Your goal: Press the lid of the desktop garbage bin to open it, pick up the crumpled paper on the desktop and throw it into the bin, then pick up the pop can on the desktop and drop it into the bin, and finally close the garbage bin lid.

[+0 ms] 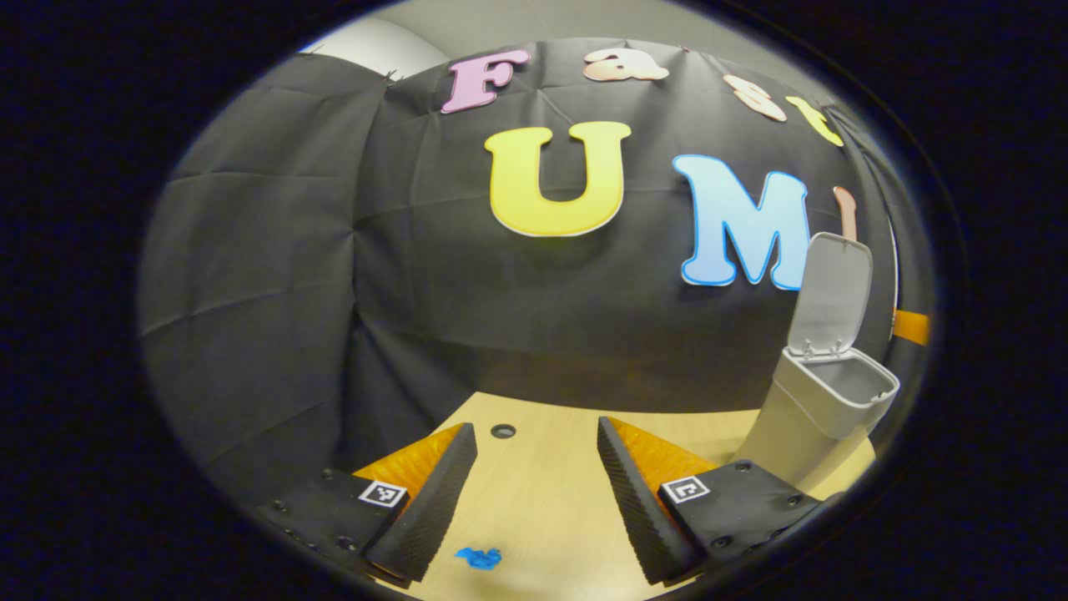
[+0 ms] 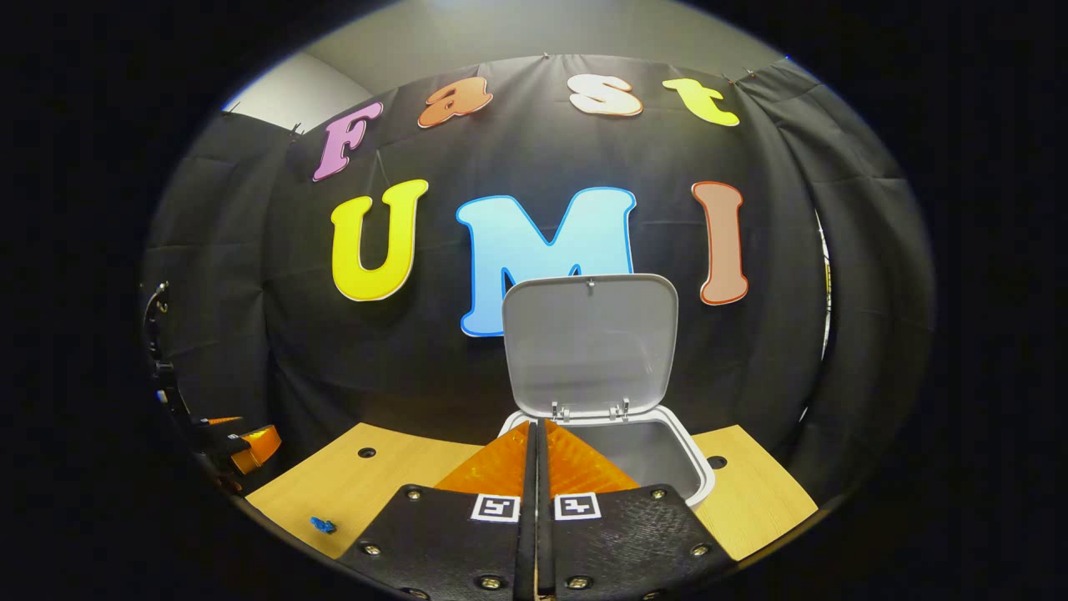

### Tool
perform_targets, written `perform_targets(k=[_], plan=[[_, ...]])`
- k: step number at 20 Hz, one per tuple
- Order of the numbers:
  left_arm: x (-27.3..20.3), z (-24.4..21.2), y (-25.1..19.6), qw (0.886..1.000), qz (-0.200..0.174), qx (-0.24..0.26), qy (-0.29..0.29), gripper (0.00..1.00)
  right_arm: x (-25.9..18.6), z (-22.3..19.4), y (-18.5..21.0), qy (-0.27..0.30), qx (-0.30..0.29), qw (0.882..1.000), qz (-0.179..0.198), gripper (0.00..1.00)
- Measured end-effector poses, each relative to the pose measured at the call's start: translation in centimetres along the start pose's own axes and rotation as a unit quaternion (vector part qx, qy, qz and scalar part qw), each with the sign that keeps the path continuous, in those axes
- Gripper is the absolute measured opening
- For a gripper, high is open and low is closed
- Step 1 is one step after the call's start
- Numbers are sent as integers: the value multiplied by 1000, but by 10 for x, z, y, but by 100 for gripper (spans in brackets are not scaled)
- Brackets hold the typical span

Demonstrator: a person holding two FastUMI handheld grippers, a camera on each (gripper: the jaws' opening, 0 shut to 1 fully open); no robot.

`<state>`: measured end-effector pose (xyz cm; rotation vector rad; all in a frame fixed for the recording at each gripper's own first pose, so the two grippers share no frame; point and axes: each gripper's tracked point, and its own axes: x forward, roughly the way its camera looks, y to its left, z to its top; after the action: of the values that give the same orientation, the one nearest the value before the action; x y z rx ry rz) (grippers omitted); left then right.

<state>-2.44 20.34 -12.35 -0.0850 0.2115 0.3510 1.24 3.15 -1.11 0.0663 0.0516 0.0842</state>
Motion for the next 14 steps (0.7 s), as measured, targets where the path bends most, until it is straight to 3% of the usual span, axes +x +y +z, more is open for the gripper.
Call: perform_targets(k=[7,14], plan=[[9,-70,48,996,43,-40,64,95,3,-9,3,16,-9,1000,4,1],[7,-134,67,990,45,-54,125,96,6,-24,5,39,-23,999,7,1]])
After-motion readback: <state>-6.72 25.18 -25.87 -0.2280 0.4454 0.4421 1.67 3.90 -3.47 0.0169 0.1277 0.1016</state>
